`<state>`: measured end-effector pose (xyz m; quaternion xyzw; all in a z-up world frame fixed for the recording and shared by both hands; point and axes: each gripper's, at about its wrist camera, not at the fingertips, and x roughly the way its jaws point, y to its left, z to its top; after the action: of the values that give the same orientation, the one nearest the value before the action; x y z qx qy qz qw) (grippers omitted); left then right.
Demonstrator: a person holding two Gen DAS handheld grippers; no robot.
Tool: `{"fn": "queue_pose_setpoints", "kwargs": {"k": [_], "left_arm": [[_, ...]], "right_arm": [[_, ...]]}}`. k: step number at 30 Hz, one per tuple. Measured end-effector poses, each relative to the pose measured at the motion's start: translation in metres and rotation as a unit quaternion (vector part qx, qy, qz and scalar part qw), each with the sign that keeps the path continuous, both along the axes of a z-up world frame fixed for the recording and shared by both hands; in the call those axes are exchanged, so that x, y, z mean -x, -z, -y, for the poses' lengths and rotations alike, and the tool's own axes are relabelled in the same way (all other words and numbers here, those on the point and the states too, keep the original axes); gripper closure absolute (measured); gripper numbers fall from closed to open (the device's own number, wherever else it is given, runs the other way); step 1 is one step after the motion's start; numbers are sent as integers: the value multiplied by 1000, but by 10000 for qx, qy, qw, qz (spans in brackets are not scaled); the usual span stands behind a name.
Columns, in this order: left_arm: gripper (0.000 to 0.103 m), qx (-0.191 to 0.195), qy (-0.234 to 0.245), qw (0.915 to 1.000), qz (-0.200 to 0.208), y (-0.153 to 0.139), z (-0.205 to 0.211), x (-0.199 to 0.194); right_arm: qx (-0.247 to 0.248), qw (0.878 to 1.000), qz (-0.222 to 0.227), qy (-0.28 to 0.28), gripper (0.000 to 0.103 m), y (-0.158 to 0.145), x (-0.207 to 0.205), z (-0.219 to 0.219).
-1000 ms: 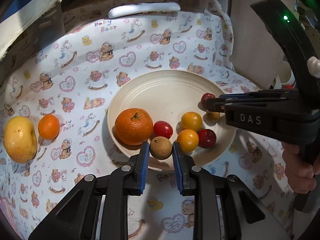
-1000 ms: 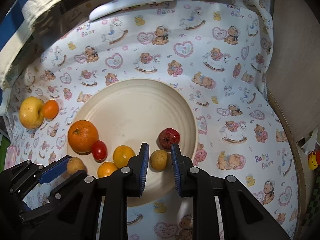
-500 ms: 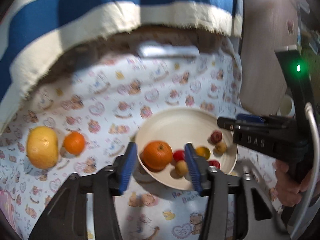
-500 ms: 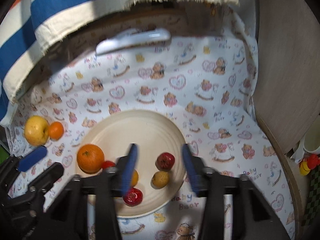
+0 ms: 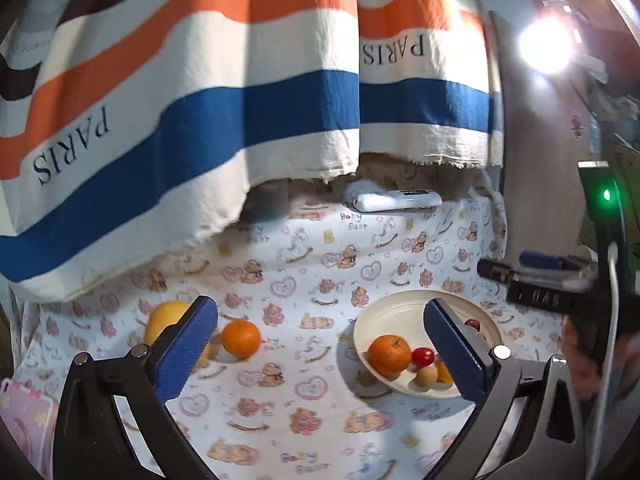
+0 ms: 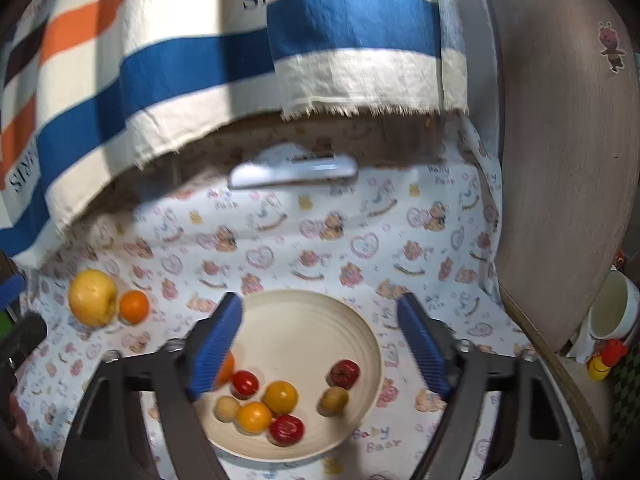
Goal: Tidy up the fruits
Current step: 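Move both tools back to the yellow fruit and the mandarin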
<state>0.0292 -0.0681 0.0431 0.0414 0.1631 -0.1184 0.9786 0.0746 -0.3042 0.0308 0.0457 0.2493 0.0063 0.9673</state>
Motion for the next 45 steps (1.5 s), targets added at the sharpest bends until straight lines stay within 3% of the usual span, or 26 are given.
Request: {"fn": "queue_pose_setpoints", "kwargs": {"k": [9, 24, 34, 45], "left_arm": [[1, 113, -483, 9987, 145, 4, -52, 2], [1, 264, -749, 9963, 336, 26, -89, 3], [1, 572, -1122, 9920, -67, 27, -119, -8], [1, 961, -1606, 9813, -456, 29, -174, -33]], "right_arm": [[29, 9991, 385, -151, 18, -2, 11, -12], [237, 9977, 524, -358, 17, 11, 12, -31], [338, 9968, 488, -538, 17, 10, 24, -51], [503, 9933, 541, -891, 13, -11, 6, -119]]}}
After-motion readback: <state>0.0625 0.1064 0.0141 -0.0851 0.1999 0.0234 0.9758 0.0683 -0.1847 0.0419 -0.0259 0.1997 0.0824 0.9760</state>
